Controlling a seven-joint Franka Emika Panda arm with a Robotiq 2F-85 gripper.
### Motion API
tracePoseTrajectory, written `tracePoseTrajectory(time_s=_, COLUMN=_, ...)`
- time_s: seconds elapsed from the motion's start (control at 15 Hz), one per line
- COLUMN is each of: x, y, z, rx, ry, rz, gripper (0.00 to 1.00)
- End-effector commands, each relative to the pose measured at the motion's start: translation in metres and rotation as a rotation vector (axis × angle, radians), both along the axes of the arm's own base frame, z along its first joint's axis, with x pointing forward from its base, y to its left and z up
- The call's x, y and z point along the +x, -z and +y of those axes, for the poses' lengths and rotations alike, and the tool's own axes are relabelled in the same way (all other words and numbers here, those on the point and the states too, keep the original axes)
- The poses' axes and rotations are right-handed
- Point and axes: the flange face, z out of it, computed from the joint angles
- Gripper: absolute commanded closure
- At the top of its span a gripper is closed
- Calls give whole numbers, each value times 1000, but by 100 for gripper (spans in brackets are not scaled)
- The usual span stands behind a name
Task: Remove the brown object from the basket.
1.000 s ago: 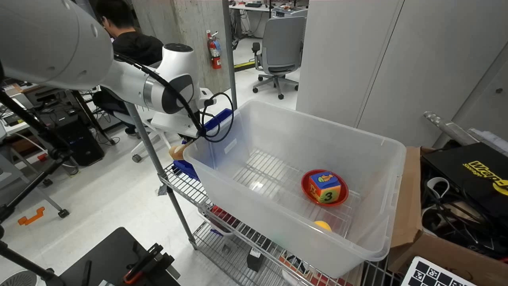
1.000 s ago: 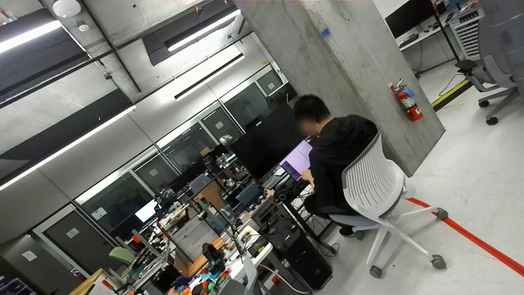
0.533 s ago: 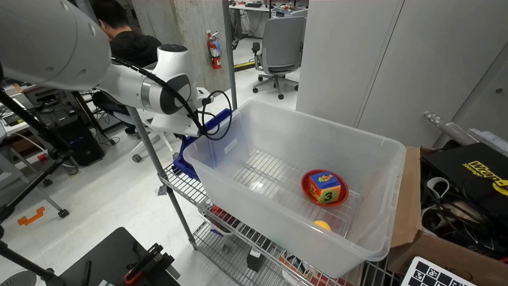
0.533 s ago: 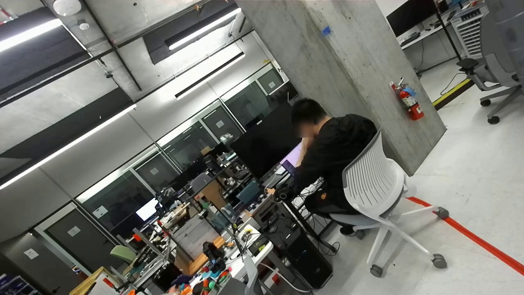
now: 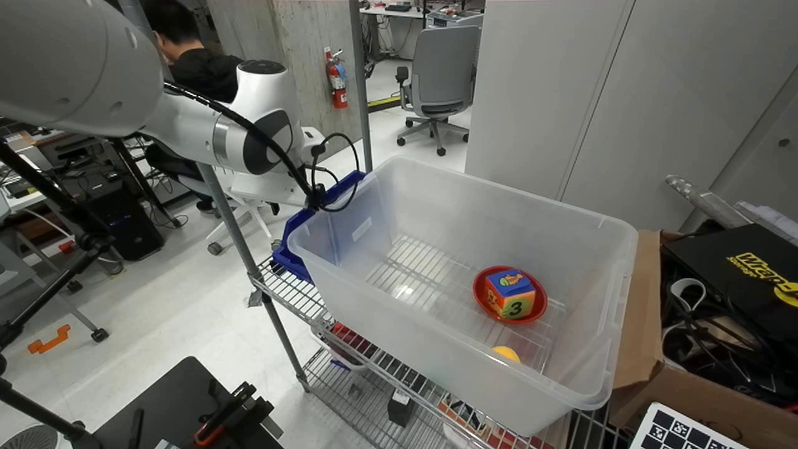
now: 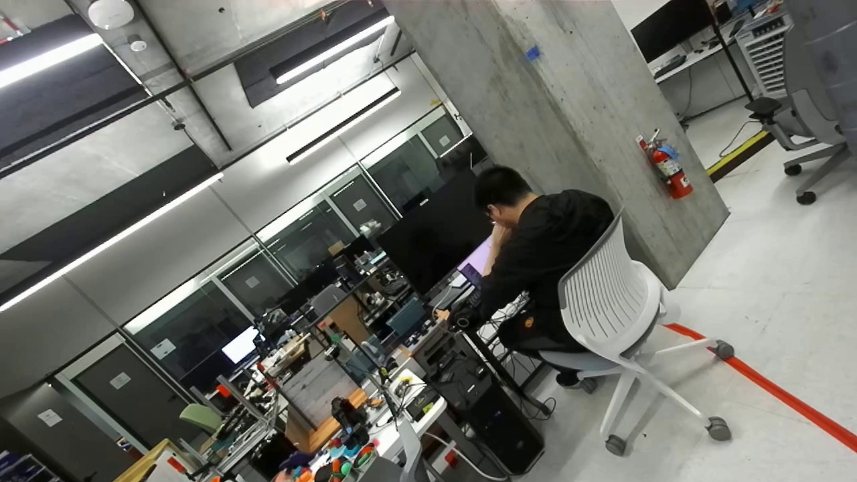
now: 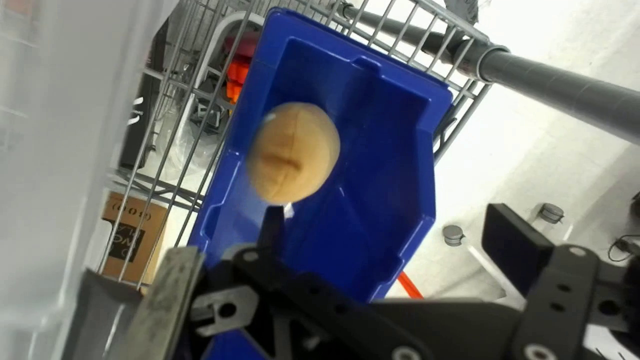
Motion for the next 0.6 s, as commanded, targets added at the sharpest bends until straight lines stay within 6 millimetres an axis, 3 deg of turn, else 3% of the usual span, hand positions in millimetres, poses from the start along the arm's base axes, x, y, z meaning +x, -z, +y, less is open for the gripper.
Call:
tracePoseTrajectory(time_s=0.0, x=-18, y=-40, z=2, rx=18, ry=-14, rz=-42, gripper=0)
tracePoseTrajectory(time_s=0.07, x=-24, y=-52, z=5, rx=41, ry=2, rz=-41, gripper=0)
tracePoseTrajectory(time_s=0.13, x=-6, y=-28, z=4, rx=12, ry=-4, rz=-26, gripper=0)
tracePoseTrajectory(time_s=0.33, x=-17, y=-50, z=8, rx=28, ry=-5, rz=-40, gripper=0)
tracePoseTrajectory(time_s=0.53, x=-19, y=-49, z=6, rx=26, ry=-2, rz=-33, gripper=0)
